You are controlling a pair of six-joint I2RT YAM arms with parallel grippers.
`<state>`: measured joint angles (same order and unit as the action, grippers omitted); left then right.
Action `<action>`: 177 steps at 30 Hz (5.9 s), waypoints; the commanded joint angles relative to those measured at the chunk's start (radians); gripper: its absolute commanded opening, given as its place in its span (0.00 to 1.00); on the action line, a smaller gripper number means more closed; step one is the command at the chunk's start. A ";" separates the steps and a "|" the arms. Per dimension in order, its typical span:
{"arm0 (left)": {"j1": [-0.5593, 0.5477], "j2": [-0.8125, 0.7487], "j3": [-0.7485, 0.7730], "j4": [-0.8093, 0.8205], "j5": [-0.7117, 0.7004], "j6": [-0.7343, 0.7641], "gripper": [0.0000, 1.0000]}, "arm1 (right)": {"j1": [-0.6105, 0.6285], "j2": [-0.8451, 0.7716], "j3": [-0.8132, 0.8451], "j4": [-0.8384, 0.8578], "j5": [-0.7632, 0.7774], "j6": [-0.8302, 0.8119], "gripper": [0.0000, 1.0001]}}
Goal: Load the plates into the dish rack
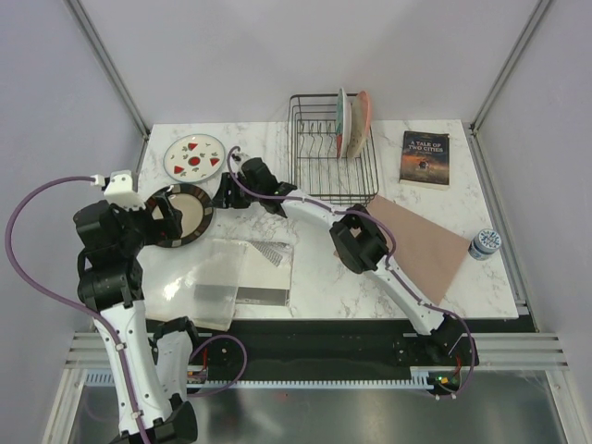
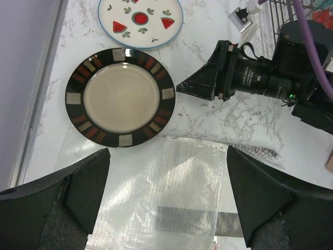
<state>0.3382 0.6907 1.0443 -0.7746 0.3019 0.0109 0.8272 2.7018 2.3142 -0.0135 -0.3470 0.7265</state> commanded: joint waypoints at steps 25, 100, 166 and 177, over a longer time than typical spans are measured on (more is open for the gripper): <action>-0.004 -0.112 0.033 -0.109 0.063 -0.025 1.00 | 0.081 0.147 0.137 0.058 0.141 0.010 0.09; 0.016 0.846 0.240 0.549 1.050 0.316 0.78 | -0.313 -0.717 -0.136 -0.060 -0.357 -0.533 0.00; -0.084 0.986 0.376 0.679 1.224 0.037 0.02 | -0.393 -0.454 -0.131 0.096 -0.744 -0.243 0.51; -0.082 0.965 0.392 0.679 1.296 -0.003 0.02 | -0.485 -0.485 -0.171 0.093 -0.816 -0.278 0.63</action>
<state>0.2581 1.7313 1.3643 -0.1551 1.3483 0.0917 0.3500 2.2578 2.1677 0.0395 -1.1286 0.4717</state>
